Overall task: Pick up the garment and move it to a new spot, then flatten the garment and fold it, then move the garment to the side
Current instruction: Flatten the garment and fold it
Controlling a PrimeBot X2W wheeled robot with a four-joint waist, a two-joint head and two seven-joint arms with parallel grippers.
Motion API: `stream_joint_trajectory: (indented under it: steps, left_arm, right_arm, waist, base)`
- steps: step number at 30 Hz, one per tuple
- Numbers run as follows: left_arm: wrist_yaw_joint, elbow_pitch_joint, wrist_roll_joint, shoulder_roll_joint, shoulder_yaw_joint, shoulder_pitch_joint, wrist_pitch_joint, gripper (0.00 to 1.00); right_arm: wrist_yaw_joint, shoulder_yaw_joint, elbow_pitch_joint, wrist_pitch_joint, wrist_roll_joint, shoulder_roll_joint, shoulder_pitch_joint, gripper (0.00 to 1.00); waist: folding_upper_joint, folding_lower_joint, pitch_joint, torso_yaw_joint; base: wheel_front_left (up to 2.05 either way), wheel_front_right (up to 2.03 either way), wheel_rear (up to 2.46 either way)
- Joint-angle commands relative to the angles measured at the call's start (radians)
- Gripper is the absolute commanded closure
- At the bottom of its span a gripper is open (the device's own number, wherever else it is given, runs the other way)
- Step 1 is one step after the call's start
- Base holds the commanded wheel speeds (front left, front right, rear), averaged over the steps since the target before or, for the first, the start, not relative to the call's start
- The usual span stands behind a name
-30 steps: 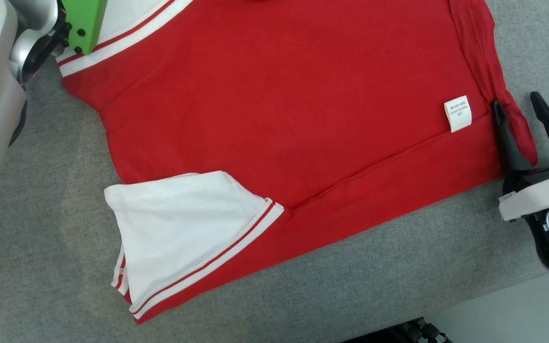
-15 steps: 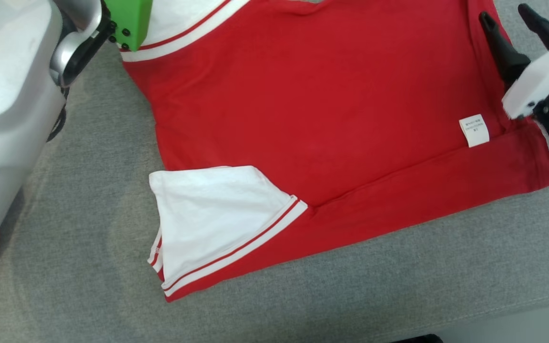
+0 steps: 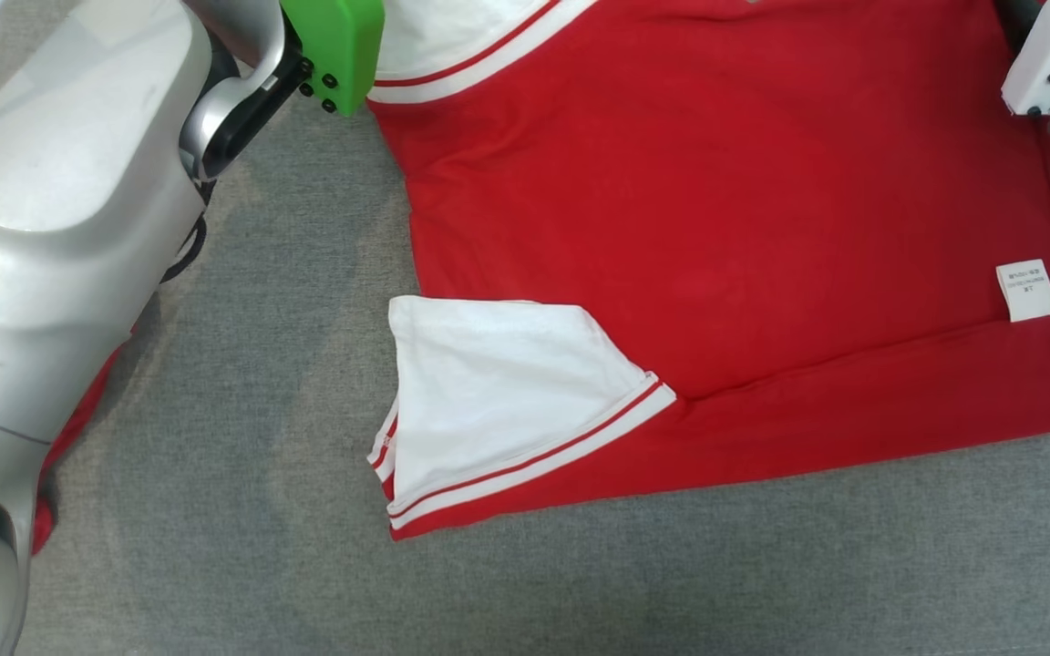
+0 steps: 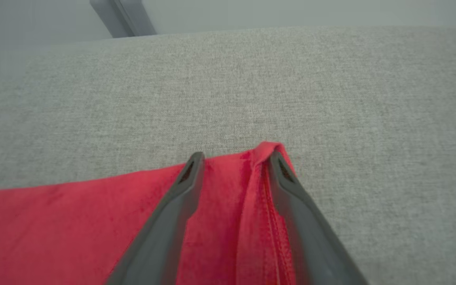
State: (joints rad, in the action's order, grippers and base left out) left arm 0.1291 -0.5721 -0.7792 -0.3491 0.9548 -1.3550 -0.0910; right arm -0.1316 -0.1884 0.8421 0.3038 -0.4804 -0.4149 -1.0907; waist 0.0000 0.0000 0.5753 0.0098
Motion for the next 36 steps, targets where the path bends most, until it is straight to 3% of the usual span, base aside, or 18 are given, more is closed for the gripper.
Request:
stream_joint_trajectory:
  steps: [1,3,4,5,6,10,18,26,31,36]
  left_arm:
    - [0.002,-0.006,-0.011,0.002,0.007,-0.025,0.010,1.00]
    - [0.002,-0.015,-0.020,0.002,0.018,-0.030,0.017,1.00]
    - [0.002,-0.019,-0.023,0.002,0.024,-0.033,0.019,1.00]
    - [0.002,-0.025,-0.028,0.001,0.030,-0.038,0.021,1.00]
    - [0.002,-0.030,-0.031,0.000,0.034,-0.041,0.024,1.00]
    - [0.002,-0.049,-0.026,-0.013,0.044,-0.072,0.065,1.00]
    - [-0.003,-0.107,0.022,0.004,0.027,-0.125,0.279,1.00]
    - [-0.017,-0.074,-0.011,-0.017,0.014,0.044,0.341,1.00]
    - [-0.060,0.030,-0.071,-0.043,-0.010,0.224,0.348,1.00]
    - [-0.148,0.207,-0.094,-0.086,-0.013,0.412,0.353,1.00]
  right_arm:
    - [0.002,0.005,0.027,-0.011,-0.007,0.001,-0.019,0.46]
    - [0.002,0.009,0.056,-0.028,-0.011,0.004,-0.039,0.58]
    - [0.002,0.007,0.067,-0.036,-0.014,0.005,-0.048,0.75]
    - [0.002,0.006,0.078,-0.050,-0.015,0.004,-0.061,0.98]
    - [0.002,0.002,0.086,-0.060,-0.013,0.003,-0.069,1.00]
    - [0.002,-0.011,0.101,-0.122,-0.024,0.004,-0.108,1.00]
    - [0.002,-0.059,0.058,-0.224,-0.108,-0.025,-0.143,1.00]
    - [0.002,-0.160,-0.040,-0.289,-0.211,-0.070,0.016,1.00]
    - [0.002,-0.197,-0.086,-0.311,-0.261,-0.114,0.133,1.00]
    - [0.002,-0.205,-0.125,-0.324,-0.309,-0.157,0.229,1.00]
  waist:
    - [0.0000,0.0000,0.013,0.022]
    - [0.0000,0.0000,0.021,0.025]
    - [0.0000,0.0000,0.024,0.025]
    - [0.0000,0.0000,0.030,0.025]
    - [0.0000,0.0000,0.033,0.024]
    - [0.0000,0.0000,0.046,0.012]
    - [0.0000,0.0000,0.037,-0.015]
    - [0.0000,0.0000,-0.059,-0.021]
    - [0.0000,0.0000,-0.125,-0.009]
    - [0.0000,0.0000,-0.170,0.003]
  base:
    - [0.00,0.00,0.00]
    - [0.00,0.00,0.00]
    - [0.00,0.00,0.00]
    - [0.00,0.00,0.00]
    - [0.00,0.00,0.00]
    - [0.00,0.00,0.00]
    - [0.00,0.00,0.00]
    - [0.00,0.00,0.00]
    - [0.00,0.00,0.00]
    - [0.00,0.00,0.00]
